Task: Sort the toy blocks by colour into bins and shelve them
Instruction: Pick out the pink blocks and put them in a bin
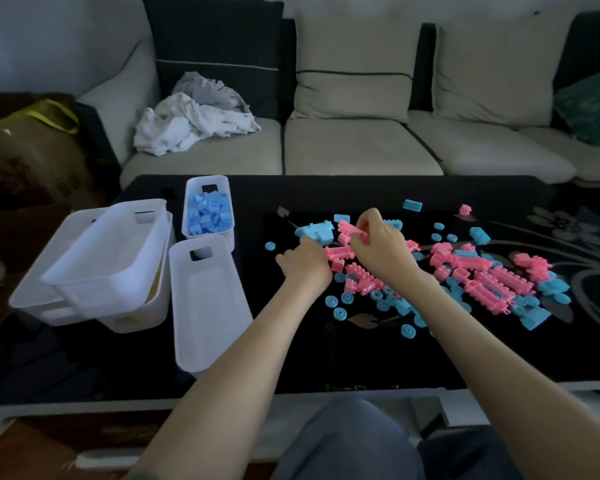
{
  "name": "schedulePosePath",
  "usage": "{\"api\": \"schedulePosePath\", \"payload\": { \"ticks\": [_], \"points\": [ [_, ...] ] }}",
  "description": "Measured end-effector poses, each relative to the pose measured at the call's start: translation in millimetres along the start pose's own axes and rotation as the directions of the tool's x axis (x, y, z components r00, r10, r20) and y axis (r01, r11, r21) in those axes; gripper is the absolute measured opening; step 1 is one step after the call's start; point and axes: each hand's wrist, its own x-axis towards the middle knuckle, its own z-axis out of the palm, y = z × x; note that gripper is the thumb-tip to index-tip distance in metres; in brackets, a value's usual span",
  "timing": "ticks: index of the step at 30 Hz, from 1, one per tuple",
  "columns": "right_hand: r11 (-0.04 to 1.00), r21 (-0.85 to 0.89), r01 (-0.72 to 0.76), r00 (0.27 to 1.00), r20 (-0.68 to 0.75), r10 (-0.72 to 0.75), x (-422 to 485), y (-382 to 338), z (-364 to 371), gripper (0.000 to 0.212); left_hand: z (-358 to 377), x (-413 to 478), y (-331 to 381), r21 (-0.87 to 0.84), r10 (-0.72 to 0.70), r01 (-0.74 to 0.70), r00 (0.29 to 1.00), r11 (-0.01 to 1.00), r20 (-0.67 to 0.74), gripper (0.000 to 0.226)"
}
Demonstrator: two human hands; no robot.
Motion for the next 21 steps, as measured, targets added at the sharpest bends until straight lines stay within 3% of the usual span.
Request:
{"api": "schedulePosePath", "payload": {
  "ticks": [5, 8, 11, 15, 19, 21],
  "points": [
    [0.984, 0.115, 0.135, 0.985, -0.119, -0.121, -12, -33, -3, 0.018, -43, -23, -16, -0.118, 0.077, -0.102, 0.976, 0.988, -0.201, 0.049],
    [0.968, 0.205, 0.148, 0.987, -0.088, -0.132, -19, -61, 1, 0.021, -84, -36, -57, -0.13, 0.101, -0.151, 0.938, 0.98, -0.331, 0.044],
    [0.937, 0.267, 0.224, 0.973, -0.008, -0.231, -33, -96, 18, 0.026, -108, -42, -118, -0.18, 0.008, -0.053, 0.971, 0.982, -0.239, 0.04],
    [0.907, 0.231, 0.352, 0.914, 0.126, -0.386, -51, -133, 49, 0.024, -114, -62, -166, -0.088, -0.098, 0.082, 0.975, 0.993, -0.2, 0.047],
    [0.936, 0.168, 0.309, 0.865, 0.359, -0.35, -47, -135, 58, 0.042, -97, -66, -158, 0.026, 0.012, -0.008, 0.987, 1.0, -0.162, 0.026],
    [0.93, 0.203, 0.307, 0.852, 0.376, -0.363, -39, -126, 56, 0.046, -87, -61, -152, 0.055, 0.087, -0.079, 0.982, 0.995, -0.166, 0.019]
  ]
}}
